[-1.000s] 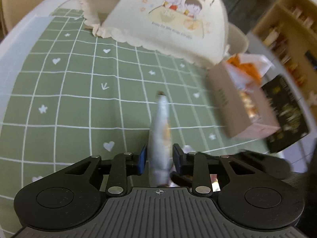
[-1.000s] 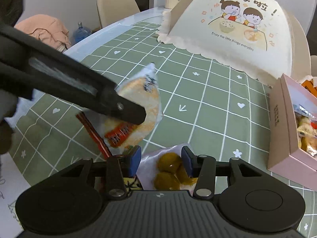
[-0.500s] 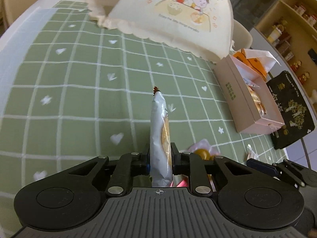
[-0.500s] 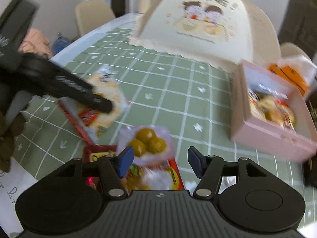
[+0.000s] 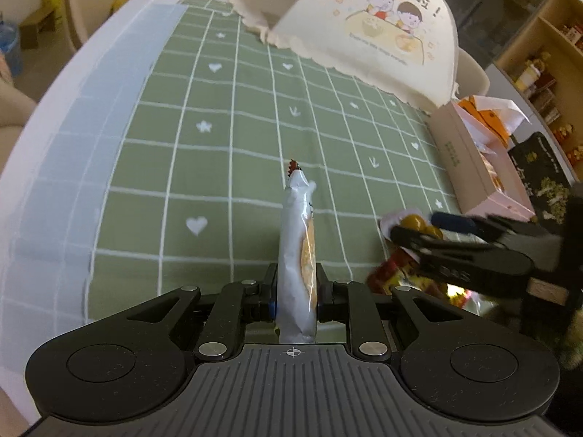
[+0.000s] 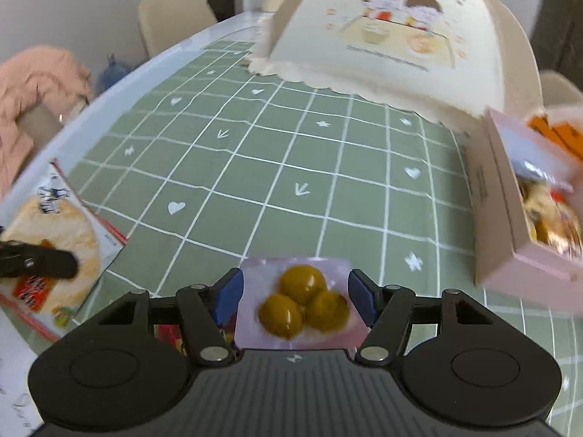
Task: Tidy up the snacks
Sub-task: 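Carry the silver packet with the left tool while the right carries the candy tray toward the box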
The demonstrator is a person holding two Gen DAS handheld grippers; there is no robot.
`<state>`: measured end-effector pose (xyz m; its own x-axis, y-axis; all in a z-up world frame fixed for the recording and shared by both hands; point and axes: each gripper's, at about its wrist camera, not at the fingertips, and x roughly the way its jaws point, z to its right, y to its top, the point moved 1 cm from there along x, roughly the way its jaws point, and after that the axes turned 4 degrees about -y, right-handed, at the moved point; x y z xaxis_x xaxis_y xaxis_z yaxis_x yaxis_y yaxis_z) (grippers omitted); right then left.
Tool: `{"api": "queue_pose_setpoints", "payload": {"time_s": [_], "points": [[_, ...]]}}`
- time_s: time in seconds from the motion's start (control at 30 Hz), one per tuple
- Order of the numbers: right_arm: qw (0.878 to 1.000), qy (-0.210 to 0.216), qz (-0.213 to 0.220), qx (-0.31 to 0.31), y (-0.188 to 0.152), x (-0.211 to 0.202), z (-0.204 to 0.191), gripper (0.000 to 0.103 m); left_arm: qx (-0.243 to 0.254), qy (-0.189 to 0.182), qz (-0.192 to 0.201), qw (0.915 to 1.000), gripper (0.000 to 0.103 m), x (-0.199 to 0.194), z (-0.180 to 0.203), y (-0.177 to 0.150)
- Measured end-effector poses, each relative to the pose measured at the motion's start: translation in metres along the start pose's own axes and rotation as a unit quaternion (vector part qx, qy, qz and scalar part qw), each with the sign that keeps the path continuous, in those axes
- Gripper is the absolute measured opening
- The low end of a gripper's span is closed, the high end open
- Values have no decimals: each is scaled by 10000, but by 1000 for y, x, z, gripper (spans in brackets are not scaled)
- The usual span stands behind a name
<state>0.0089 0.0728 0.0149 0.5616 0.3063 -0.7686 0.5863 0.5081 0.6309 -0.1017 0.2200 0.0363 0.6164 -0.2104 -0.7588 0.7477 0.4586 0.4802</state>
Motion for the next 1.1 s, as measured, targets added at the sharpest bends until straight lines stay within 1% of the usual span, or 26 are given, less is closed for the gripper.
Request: {"api": "queue_pose_setpoints", "payload": {"time_s": [0.07, 0.17, 0.23, 0.27, 0.3, 0.33, 0.43, 0.53, 0.57, 0.6, 0.63, 0.7, 0.77, 0.83, 0.87, 0.9, 0.93, 0.97, 1.0, 1.03, 1.1], "points": [[9999, 90, -23, 90, 0, -1, 4, 64, 26, -64, -44, 10000, 21, 1, 3, -3], [9997, 209, -146, 6, -4, -12, 7, 61, 83, -193, -106, 9997, 21, 3, 11, -4], [9997, 194, -171, -26, -7, -23, 9, 35, 117, -339, -169, 9992, 21, 5, 17, -4], [9997, 181, -183, -36, -8, -30, 11, 29, 152, -459, -216, 9986, 21, 5, 23, -4], [9997, 177, -168, -22, -10, -39, 15, 14, 210, -573, -242, 9978, 21, 4, 29, -3], [9997, 175, -151, -2, -12, -46, 18, 11, 298, -677, -253, 9969, 21, 3, 36, -3], [9998, 68, -67, 164, -21, -68, 35, 11, 655, -882, -320, 9934, 21, 3, 58, -1], [9988, 142, -136, 444, -31, -76, 51, 11, 929, -941, -426, 9903, 21, 9, 74, -2], [9985, 149, -116, 523, -33, -78, 54, 12, 931, -925, -451, 9903, 21, 12, 76, -2], [9982, 152, -91, 566, -34, -78, 55, 15, 889, -906, -461, 9908, 21, 14, 76, -2], [9981, 160, -76, 598, -34, -77, 54, 22, 822, -883, -452, 9917, 21, 15, 75, -2], [9977, 189, -43, 648, -30, -70, 51, 29, 688, -831, -392, 9934, 21, 16, 73, -1], [9979, 251, -122, 582, -26, -57, 46, 30, 577, -771, -351, 9947, 21, 12, 69, -1], [9987, 269, -330, 269, -23, -39, 40, 32, 481, -720, -335, 9957, 21, 9, 65, -2], [9992, 191, -353, -47, -22, -32, 38, 32, 439, -691, -323, 9961, 21, 7, 62, -3], [9984, -183, -252, -466, -21, -27, 37, 32, 388, -657, -305, 9966, 21, 6, 60, -4], [9955, -578, -149, -742, -20, -26, 37, 32, 327, -629, -287, 9971, 21, 5, 58, -5], [9890, -1066, -24, -1021, -19, -24, 40, 32, 248, -608, -268, 9975, 21, 4, 55, -6], [9828, -1424, 83, -1173, -17, -25, 45, 32, 163, -599, -257, 9977, 21, 3, 51, -7], [9827, -1469, 128, -1119, -15, -28, 54, 34, 75, -602, -256, 9978, 21, 3, 48, -8], [9919, -1123, 64, -587, -11, -38, 72, 35, -85, -628, -284, 9976, 21, 5, 41, -9]]}}
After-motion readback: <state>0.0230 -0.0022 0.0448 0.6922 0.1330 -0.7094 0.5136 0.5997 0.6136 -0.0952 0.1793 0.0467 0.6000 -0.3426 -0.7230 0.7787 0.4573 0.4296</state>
